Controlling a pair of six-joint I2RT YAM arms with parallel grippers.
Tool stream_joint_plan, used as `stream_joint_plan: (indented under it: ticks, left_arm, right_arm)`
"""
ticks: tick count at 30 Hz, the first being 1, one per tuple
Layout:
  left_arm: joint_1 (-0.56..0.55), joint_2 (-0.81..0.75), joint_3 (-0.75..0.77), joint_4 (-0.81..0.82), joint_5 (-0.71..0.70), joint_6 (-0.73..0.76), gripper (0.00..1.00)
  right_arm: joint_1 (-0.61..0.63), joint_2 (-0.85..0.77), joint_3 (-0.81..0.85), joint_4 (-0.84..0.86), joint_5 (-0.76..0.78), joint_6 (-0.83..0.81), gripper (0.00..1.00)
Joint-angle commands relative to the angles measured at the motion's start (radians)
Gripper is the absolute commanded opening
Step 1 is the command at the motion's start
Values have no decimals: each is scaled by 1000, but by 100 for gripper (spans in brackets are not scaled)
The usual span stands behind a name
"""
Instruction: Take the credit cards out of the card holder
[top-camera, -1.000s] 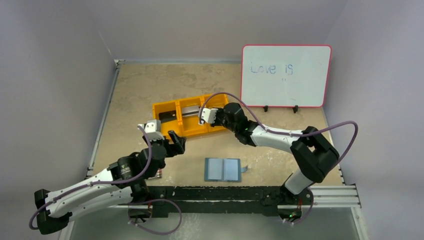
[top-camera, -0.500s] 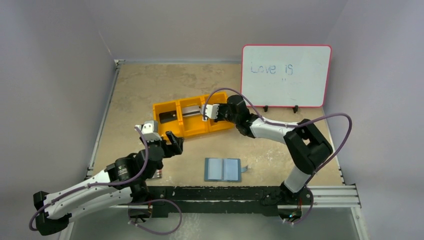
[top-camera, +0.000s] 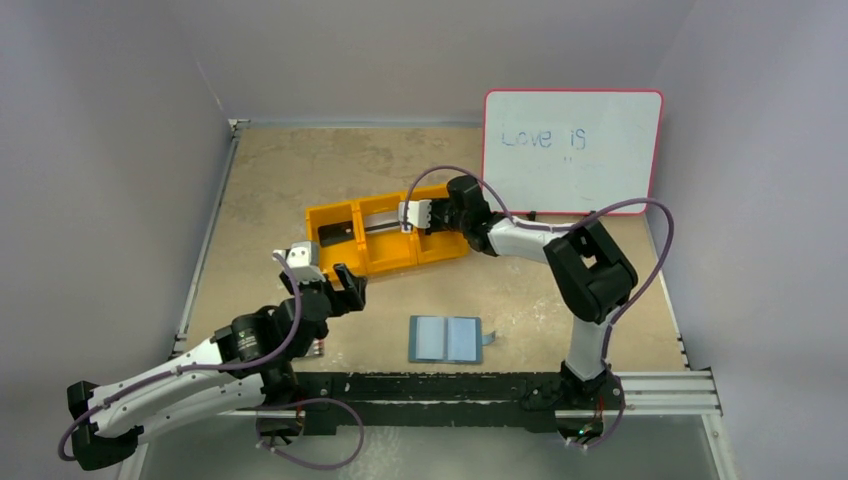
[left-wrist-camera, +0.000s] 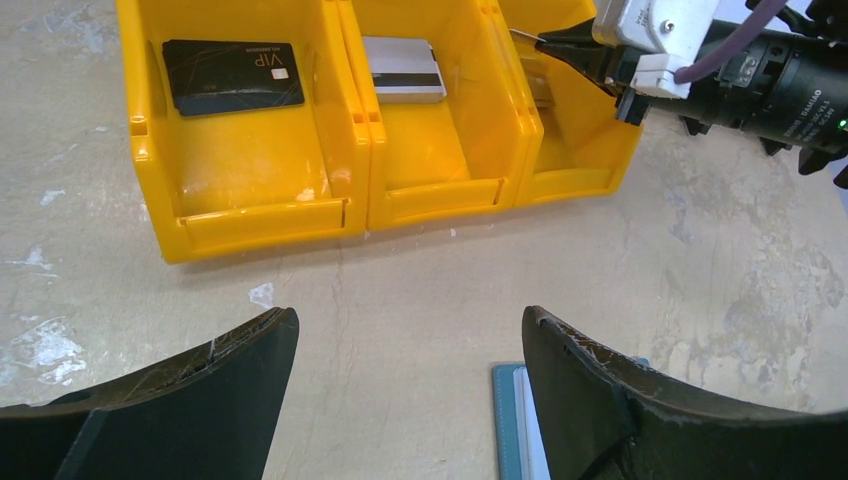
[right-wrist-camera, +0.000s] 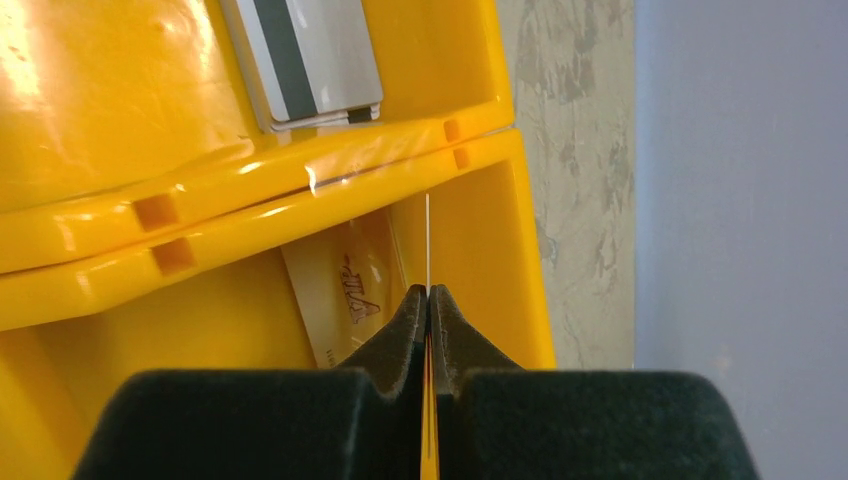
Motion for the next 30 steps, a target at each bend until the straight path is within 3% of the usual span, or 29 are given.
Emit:
stream_joint_plan:
  ticks: [1, 13, 30]
  left_arm:
    - [0, -8, 35, -2, -23, 27, 82]
    - [1, 2, 32, 3, -14, 21, 82]
    - [1, 34, 29, 11, -8, 21, 82]
  right_arm:
    - [-14, 28, 73, -10, -58, -53, 1]
    - [-23, 110, 178, -126, -62, -95, 4]
    - [-23, 146, 166, -80, -15, -101, 9]
